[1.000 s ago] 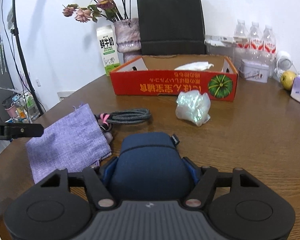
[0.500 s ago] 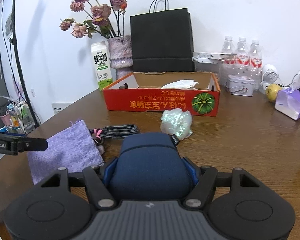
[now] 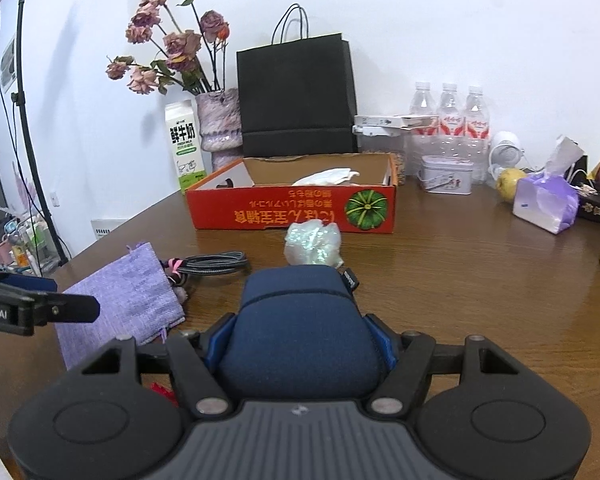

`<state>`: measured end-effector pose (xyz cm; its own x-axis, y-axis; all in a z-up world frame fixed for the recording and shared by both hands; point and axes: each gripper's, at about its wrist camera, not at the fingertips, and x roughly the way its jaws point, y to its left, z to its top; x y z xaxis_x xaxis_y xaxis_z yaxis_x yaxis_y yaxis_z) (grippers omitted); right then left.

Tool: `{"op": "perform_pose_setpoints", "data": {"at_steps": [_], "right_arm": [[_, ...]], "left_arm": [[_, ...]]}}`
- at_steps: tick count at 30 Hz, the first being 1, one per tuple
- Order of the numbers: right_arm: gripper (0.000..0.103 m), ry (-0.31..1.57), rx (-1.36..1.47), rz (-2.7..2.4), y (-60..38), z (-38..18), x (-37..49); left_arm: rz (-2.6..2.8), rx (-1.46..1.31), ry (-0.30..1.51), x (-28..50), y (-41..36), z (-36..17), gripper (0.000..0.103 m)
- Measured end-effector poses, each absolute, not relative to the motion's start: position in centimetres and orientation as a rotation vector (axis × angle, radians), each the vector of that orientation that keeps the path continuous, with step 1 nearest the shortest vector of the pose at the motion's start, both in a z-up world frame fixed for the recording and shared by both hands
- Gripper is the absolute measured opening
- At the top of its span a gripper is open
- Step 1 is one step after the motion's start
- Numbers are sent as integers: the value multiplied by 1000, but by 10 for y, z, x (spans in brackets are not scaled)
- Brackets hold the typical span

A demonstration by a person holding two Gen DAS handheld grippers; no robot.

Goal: Organize objects
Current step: 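Grasp the red rose with the left gripper while the right gripper holds the navy case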

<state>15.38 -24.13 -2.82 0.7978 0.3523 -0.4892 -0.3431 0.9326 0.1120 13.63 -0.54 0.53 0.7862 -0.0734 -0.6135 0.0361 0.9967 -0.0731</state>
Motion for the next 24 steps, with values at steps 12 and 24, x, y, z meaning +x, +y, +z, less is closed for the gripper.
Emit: {"op": "perform_pose_setpoints", "data": {"at_steps": [12,24], "right_arm": [[67,505,27,339,-274,-33,119],[67,495,39,316,-294,-41,98]], "left_arm": [[-133,-42,689,118,-53,-7,103],[-148,-47,759,119,-84,-36,103]]}}
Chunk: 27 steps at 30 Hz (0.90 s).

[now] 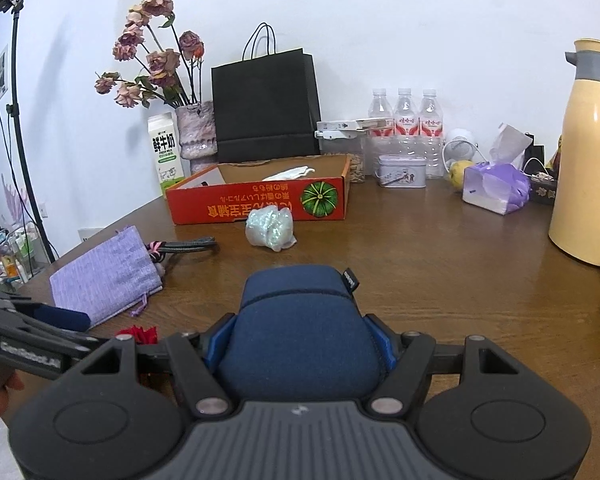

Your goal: Organize objects

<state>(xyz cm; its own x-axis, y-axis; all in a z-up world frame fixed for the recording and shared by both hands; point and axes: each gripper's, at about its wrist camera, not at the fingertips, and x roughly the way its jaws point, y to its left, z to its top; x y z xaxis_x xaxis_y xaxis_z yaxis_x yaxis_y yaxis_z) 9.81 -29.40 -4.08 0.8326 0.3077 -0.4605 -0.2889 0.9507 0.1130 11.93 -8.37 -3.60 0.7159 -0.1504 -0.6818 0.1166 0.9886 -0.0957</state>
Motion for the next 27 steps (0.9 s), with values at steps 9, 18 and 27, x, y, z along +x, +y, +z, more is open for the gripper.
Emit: {"op": "perform_pose_setpoints", "data": {"at_steps": [9,18,27], "right_arm": [[67,491,46,309,-299,-45,90],[67,487,44,311,-298,-45,87],[67,479,33,315,-293,-40,82]], "left_arm": [[-130,-50,765,121,-98,-51,90],[-144,-38,740,118,-104,-50,40],[-141,-51,710,113,-96,-40,35]]}}
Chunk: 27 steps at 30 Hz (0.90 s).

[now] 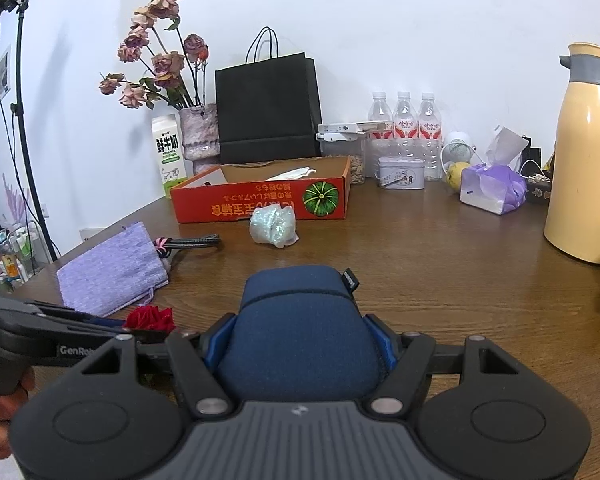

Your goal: Organize objects

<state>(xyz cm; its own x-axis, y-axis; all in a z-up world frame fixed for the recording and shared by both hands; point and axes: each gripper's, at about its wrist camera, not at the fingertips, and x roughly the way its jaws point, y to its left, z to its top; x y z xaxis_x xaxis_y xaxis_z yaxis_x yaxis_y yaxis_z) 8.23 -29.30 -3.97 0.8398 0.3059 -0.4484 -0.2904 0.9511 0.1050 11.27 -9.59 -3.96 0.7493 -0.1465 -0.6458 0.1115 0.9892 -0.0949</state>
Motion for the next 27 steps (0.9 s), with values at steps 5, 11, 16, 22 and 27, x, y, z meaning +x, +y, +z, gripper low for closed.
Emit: {"op": "perform_pose_setpoints", "data": {"at_steps": [5,11,16,22,27], "right_arm": [[67,474,27,320,-287,-35,84],[67,466,16,328,-276,-27,87],[67,460,5,333,-265,-20,92],[67,453,-6,337,-253,-11,100],[67,443,-9,341,-244,-2,111]], "left_arm": [[-137,-49,685,110,-90,-30,35],[-130,-56,663,110,-79,-20,35],[-124,-65,649,114,-68,-12,35],[-119,-79,627,121,-53,2,35],[-108,-93,613,129,-39,11,35]]}}
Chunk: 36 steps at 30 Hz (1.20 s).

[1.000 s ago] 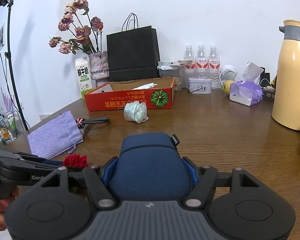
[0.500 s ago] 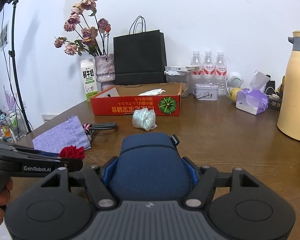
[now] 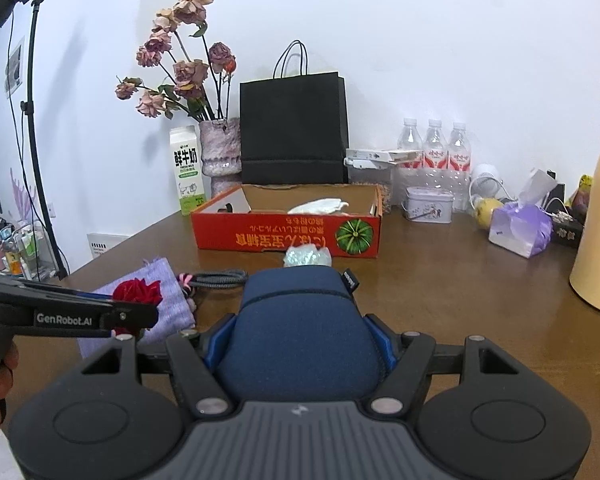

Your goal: Organize objects

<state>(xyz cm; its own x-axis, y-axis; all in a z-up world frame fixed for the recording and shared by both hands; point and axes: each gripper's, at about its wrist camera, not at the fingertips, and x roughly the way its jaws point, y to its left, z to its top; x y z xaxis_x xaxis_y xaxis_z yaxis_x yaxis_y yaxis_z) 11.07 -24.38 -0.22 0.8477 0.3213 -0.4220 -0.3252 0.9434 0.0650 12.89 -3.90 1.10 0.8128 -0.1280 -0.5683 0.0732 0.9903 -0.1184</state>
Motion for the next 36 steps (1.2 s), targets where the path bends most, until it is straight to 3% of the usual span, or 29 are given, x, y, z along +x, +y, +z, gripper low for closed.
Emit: {"op": "perform_pose_setpoints", "data": {"at_steps": [36], "right_arm": [[67,451,-7,394,-198,23,206]], "left_arm": [[-14,-147,604,208,27,49,35]]}}
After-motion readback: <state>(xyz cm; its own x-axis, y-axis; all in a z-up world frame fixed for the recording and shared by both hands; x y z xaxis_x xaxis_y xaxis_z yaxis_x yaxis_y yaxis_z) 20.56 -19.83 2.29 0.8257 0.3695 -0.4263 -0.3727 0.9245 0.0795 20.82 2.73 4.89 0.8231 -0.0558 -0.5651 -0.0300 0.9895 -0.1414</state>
